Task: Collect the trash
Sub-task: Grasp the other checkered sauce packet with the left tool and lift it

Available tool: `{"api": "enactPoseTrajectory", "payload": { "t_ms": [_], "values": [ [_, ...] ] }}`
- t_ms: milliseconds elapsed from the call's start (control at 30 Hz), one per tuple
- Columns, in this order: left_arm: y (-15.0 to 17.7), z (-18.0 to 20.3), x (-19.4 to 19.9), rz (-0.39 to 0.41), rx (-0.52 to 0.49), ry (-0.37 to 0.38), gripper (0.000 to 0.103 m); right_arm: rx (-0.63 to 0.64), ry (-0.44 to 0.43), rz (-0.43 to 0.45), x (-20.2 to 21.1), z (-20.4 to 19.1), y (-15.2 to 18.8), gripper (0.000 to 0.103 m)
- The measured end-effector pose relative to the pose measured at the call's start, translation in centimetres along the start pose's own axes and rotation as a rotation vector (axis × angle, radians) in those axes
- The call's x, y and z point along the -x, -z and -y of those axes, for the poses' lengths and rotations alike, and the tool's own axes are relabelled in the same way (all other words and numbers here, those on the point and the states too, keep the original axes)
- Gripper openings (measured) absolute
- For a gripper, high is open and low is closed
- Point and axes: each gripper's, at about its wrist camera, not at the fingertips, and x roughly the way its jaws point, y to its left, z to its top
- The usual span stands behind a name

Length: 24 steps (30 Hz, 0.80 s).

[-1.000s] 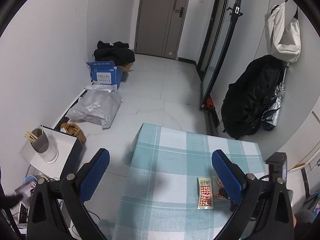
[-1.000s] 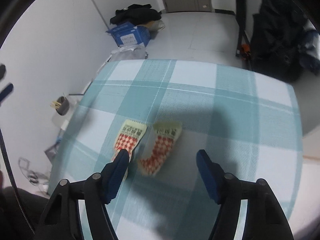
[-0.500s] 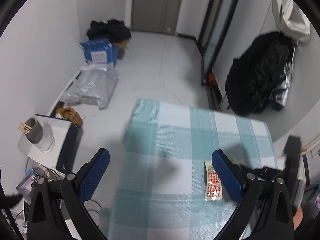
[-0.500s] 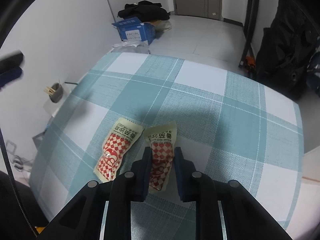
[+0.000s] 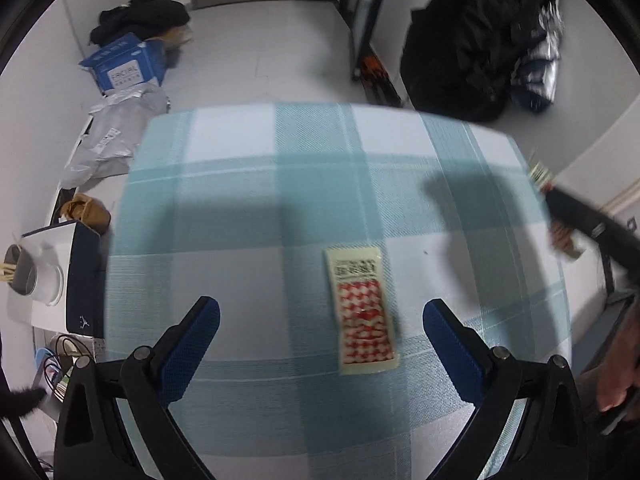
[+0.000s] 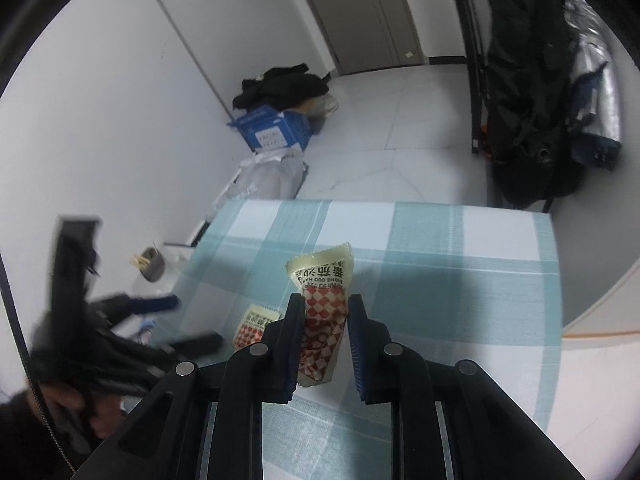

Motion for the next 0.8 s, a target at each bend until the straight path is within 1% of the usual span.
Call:
{"api": "enactPoseTrajectory", "payload": {
  "t_ms": [133, 200, 333, 367, 400, 433, 467, 500, 533, 633, 733, 800],
  "values": [
    [0.2, 1.0, -0.8, -0.042, -0.033, -0.008, 0.092, -0.031, -0.012, 0.031, 1.5, 1.2, -0.5, 0.021],
    [0.3, 1.4, -1.0, -0.050, -0.058, -0.036, 0.087, -0.037, -0.016, 0.042, 2.1, 1.6, -0.6, 0.021],
    [0.4, 1.5, -1.6, -0.086, -0.055, -0.066, 0.072, -0.046, -0.025, 0.055, 3.0, 1.8, -0.4, 0.021],
    [0.4, 1.6, -1.4, -0.076, -0.062, -0.076, 0.064, -0.047, -0.026, 0.055, 3.1, 2.0, -0.4, 0.021],
    [0.4, 2.0, -1.6, -0.077, -0.073, -0.085, 0.062, -0.046, -0.026, 0.054, 3.1, 2.1, -0.4, 0.021],
    [0.4, 2.1, -1.5, -0.073, -0.083, -0.093, 0.054, -0.044, -0.024, 0.052, 3.1, 2.1, -0.3, 0.021],
    [0.4, 2.2, -1.3, -0.066, -0.088, -0.088, 0.043, -0.044, -0.024, 0.051, 3.1, 2.2, -0.4, 0.021],
    [0.4, 2.4, -1.2, -0.063, -0.089, -0.085, 0.038, -0.045, -0.026, 0.050, 3.1, 2.2, -0.3, 0.021],
    [0.4, 2.5, -1.1, -0.061, -0.091, -0.084, 0.029, -0.048, -0.027, 0.050, 3.2, 2.3, -0.3, 0.021],
    [0.6, 2.8, -0.9, -0.058, -0.096, -0.084, 0.028, -0.051, -0.030, 0.054, 3.3, 2.3, -0.5, 0.021],
    [0.8, 2.9, -0.6, -0.048, -0.092, -0.085, 0.021, -0.050, -0.033, 0.061, 3.4, 2.1, -0.5, 0.021],
    [0.8, 3.0, -0.9, -0.052, -0.091, -0.075, 0.021, -0.051, -0.035, 0.066, 3.4, 2.0, -0.5, 0.021]
  ]
}}
